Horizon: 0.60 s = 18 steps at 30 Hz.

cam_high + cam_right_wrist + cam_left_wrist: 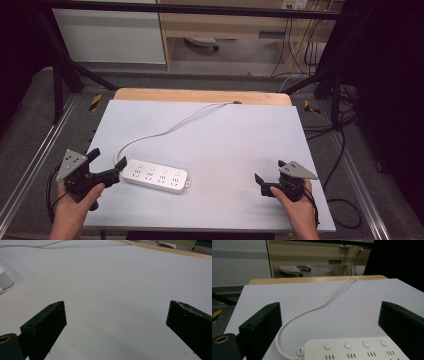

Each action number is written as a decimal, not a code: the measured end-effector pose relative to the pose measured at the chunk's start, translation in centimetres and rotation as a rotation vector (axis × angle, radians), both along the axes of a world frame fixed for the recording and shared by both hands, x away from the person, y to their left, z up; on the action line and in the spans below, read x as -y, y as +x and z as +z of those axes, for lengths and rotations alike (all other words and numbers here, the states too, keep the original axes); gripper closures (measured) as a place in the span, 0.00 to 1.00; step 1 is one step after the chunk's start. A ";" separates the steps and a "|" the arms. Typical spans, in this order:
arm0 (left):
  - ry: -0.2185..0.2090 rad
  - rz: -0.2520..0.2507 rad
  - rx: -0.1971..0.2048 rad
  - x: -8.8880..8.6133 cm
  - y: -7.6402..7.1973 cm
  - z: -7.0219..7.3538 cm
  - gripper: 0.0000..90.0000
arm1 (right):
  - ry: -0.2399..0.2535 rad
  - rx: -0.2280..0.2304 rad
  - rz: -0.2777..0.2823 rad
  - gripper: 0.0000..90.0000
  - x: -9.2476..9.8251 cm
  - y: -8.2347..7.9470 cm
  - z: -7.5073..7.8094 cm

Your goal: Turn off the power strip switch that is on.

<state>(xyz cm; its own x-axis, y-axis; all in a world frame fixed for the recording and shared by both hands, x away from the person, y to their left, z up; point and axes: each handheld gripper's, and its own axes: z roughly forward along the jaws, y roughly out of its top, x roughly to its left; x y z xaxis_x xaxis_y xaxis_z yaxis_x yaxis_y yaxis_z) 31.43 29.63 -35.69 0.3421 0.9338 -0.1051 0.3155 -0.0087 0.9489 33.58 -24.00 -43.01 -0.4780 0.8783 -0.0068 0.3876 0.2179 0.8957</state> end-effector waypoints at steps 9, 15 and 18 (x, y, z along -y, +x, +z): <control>-0.041 -0.045 -0.015 0.4 2.8 1.6 0.13 | 0.000 -0.006 0.004 0.03 -0.2 0.0 0.0; -0.069 -0.071 -0.006 1.0 3.5 1.1 0.17 | 0.002 -0.014 0.005 0.04 -0.2 0.0 -0.2; -0.069 -0.095 -0.007 1.2 3.4 0.7 0.17 | 0.004 -0.016 0.000 0.04 -0.2 0.0 -0.2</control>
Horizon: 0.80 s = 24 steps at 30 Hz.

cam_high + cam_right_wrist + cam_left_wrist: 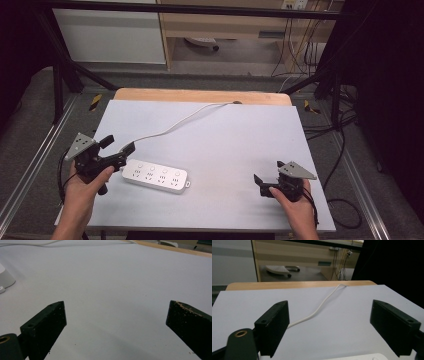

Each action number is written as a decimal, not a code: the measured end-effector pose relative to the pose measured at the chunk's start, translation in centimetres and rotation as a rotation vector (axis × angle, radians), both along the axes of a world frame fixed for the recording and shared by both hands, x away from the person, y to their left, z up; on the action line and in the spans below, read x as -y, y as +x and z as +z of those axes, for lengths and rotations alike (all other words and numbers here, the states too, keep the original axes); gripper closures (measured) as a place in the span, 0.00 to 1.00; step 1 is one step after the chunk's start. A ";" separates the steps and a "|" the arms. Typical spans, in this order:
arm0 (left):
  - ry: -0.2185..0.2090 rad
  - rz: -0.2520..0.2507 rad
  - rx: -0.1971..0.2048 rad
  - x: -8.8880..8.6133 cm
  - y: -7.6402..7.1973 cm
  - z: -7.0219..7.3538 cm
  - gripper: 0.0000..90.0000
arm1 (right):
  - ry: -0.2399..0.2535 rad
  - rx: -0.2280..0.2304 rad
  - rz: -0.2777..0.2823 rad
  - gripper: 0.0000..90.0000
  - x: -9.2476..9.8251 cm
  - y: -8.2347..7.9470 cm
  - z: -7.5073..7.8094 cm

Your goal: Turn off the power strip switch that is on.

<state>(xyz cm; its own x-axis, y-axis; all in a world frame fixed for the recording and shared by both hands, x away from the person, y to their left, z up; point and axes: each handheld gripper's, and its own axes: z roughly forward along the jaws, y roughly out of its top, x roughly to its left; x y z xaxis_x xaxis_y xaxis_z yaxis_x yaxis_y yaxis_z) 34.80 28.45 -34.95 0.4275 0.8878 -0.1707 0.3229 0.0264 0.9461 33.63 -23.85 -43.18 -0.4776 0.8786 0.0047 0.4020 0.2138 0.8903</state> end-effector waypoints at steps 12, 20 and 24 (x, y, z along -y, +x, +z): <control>0.073 -0.073 -0.041 2.0 -0.1 -1.8 0.20 | -0.019 -0.009 0.008 0.04 -0.2 0.3 -0.2; 0.090 -0.089 -0.066 2.7 0.4 -2.6 0.27 | -0.005 -0.008 0.004 0.04 -0.3 0.1 -0.2; 0.097 -0.091 -0.078 2.8 0.7 -3.2 0.31 | -0.001 -0.005 -0.001 0.04 -0.4 0.2 -0.1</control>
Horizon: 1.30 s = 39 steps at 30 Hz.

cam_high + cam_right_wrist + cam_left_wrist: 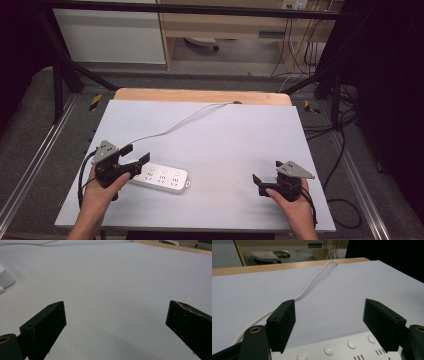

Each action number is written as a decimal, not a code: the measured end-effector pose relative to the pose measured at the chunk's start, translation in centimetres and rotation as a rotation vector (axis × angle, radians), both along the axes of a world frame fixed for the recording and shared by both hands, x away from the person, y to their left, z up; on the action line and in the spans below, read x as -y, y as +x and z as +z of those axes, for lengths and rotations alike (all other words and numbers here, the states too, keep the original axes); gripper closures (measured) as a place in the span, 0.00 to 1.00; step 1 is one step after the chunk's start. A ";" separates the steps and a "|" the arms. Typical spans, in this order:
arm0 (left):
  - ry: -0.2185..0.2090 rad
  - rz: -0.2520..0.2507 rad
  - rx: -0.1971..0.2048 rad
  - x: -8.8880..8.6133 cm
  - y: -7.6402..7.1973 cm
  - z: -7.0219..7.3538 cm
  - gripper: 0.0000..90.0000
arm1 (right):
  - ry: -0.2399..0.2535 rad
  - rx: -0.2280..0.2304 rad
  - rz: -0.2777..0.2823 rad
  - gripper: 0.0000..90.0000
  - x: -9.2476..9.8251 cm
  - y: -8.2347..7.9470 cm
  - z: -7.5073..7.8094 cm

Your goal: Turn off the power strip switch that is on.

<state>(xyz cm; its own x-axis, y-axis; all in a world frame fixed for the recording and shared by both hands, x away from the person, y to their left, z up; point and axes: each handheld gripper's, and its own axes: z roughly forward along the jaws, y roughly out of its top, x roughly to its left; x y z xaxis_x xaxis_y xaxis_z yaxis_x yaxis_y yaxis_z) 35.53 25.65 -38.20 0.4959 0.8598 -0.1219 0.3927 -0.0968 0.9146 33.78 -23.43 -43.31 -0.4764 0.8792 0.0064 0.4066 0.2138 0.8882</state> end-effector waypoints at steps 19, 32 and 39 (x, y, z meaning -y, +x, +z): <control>0.104 -0.068 -0.063 1.9 0.8 -1.5 0.54 | -0.016 -0.053 0.007 0.04 -0.3 0.3 -0.4; 0.135 -0.057 -0.104 1.5 1.7 -3.1 0.73 | -0.010 -0.071 0.008 0.05 -0.1 0.3 -0.4; 0.141 -0.087 -0.136 1.3 2.0 -3.8 0.96 | -0.014 -0.080 0.016 0.06 -0.2 0.2 -0.4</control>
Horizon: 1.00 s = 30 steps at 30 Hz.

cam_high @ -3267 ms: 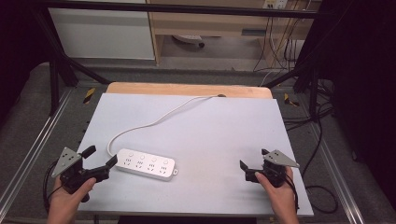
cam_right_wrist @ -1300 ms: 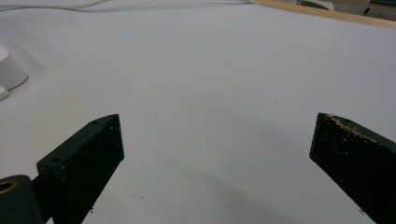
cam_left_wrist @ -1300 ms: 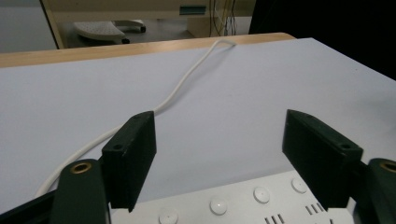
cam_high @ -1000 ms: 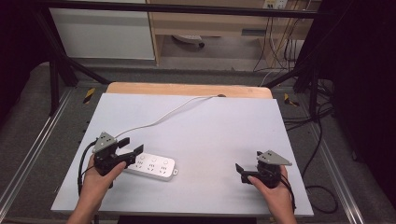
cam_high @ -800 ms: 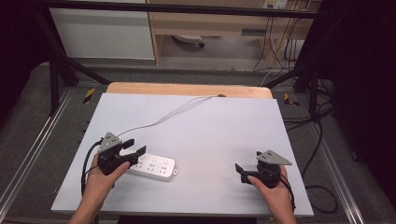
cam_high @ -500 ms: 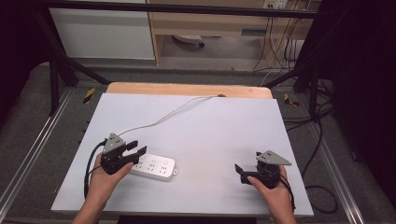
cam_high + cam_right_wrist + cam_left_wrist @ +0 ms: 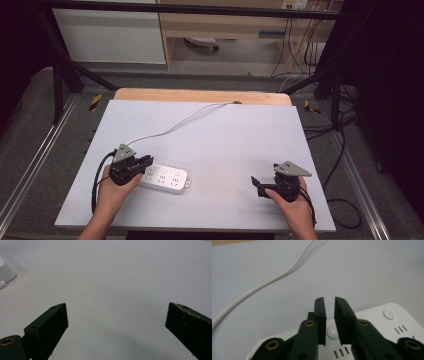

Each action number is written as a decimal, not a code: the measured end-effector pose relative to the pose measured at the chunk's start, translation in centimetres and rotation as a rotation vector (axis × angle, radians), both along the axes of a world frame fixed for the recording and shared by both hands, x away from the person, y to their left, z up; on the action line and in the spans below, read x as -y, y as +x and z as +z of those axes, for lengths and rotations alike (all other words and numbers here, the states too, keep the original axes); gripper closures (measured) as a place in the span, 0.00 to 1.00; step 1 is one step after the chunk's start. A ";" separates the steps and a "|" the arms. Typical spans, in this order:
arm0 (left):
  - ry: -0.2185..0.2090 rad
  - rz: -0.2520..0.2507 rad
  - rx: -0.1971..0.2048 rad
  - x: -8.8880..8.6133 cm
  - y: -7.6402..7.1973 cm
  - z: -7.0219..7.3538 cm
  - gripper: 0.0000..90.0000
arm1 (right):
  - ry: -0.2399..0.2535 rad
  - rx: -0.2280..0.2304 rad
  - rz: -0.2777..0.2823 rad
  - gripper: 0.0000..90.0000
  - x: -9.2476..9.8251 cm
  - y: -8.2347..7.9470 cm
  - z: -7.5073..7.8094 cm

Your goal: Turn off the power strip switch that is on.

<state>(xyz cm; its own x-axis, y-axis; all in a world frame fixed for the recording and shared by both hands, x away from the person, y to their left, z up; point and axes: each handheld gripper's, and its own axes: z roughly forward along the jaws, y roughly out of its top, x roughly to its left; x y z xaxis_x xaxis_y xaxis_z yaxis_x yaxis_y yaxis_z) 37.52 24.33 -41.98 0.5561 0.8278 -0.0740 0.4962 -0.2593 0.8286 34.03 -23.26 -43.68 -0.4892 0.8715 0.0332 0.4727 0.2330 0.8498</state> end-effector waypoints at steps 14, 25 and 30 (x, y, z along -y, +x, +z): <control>-0.005 -0.054 -0.038 0.0 -0.1 -0.2 1.00 | -0.003 0.002 0.003 0.04 0.1 0.1 0.0; 0.007 -0.056 -0.068 -0.1 0.1 -0.5 1.00 | -0.002 -0.004 0.004 0.03 0.1 0.0 0.0; 0.019 -0.058 -0.073 0.0 0.1 -0.6 1.00 | -0.005 -0.004 0.006 0.04 0.1 0.0 0.0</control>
<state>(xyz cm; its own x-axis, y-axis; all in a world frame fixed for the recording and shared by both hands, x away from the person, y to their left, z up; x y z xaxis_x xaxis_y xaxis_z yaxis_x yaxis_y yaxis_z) 37.66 24.34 -42.63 0.5971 0.7958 -0.1012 0.5390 -0.3045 0.7853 34.08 -23.34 -43.72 -0.4944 0.8687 0.0309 0.4743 0.2399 0.8470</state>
